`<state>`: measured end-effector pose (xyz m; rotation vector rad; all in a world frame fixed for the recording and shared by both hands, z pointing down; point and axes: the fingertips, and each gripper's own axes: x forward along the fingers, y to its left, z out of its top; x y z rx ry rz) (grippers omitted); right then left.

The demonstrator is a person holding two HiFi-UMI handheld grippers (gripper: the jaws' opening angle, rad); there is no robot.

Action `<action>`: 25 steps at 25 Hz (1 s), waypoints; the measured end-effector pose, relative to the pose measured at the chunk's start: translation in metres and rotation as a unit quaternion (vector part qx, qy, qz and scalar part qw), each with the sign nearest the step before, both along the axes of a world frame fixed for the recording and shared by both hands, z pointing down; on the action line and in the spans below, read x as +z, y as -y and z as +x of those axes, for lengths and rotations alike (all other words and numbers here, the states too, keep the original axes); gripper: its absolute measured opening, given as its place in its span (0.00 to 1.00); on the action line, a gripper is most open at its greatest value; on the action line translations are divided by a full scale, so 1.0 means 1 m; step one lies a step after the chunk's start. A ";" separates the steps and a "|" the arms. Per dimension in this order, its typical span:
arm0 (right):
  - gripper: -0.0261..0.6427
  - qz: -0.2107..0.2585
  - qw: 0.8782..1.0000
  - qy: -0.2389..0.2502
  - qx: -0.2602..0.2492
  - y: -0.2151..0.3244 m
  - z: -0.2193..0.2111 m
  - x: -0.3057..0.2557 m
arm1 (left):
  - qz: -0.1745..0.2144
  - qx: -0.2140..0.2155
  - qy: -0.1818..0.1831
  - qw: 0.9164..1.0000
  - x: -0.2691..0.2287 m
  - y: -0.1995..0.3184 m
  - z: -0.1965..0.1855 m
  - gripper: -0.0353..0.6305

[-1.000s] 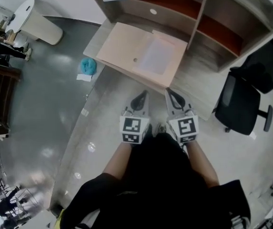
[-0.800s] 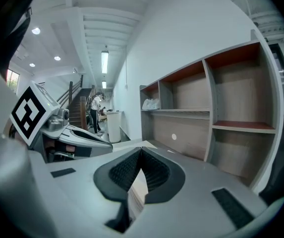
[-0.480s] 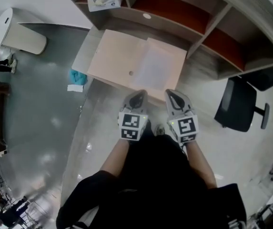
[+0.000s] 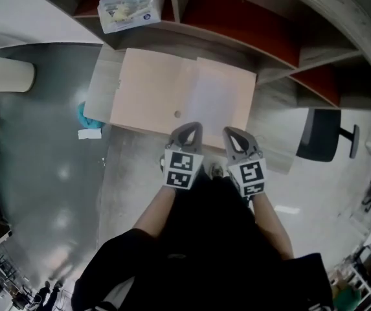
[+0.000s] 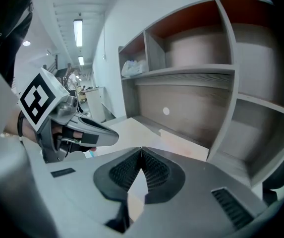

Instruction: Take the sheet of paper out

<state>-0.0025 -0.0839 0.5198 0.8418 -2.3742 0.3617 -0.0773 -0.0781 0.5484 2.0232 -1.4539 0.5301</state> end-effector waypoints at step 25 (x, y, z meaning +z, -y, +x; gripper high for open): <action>0.06 -0.032 0.993 -0.061 0.095 0.012 -0.011 0.031 | -0.111 0.089 0.033 0.989 0.096 0.028 -0.042 0.12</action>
